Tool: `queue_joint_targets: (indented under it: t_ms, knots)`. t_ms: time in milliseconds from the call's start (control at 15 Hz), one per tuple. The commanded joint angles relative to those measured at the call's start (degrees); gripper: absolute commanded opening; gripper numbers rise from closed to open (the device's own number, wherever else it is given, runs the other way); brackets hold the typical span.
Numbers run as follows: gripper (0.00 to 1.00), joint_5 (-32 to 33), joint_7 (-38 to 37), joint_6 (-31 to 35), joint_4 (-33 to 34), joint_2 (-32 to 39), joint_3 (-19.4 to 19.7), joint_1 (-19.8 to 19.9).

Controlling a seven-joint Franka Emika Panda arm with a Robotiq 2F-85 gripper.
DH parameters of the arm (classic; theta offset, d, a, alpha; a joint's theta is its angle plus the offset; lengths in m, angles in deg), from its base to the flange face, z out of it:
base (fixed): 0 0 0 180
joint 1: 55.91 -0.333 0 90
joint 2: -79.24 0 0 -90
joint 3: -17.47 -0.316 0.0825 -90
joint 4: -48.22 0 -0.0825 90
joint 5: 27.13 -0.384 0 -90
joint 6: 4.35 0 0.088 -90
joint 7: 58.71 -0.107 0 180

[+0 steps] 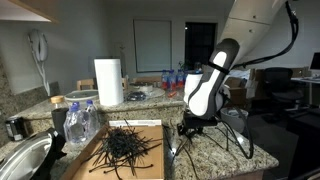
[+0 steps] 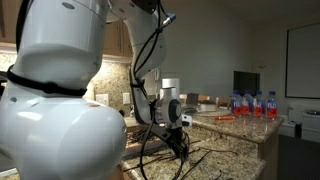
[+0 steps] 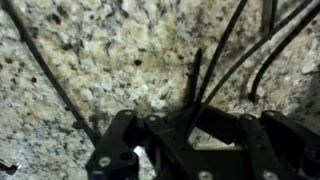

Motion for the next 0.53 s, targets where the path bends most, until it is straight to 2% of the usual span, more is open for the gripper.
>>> queue_joint_targets:
  t_ms: [0,467]
  knots:
    - [0.06,-3.91,6.15,-2.87,-2.65,-4.24,-1.28,0.22]
    - [0.07,-4.34,12.37,-12.58,-1.25,-13.12,-3.28,1.48]
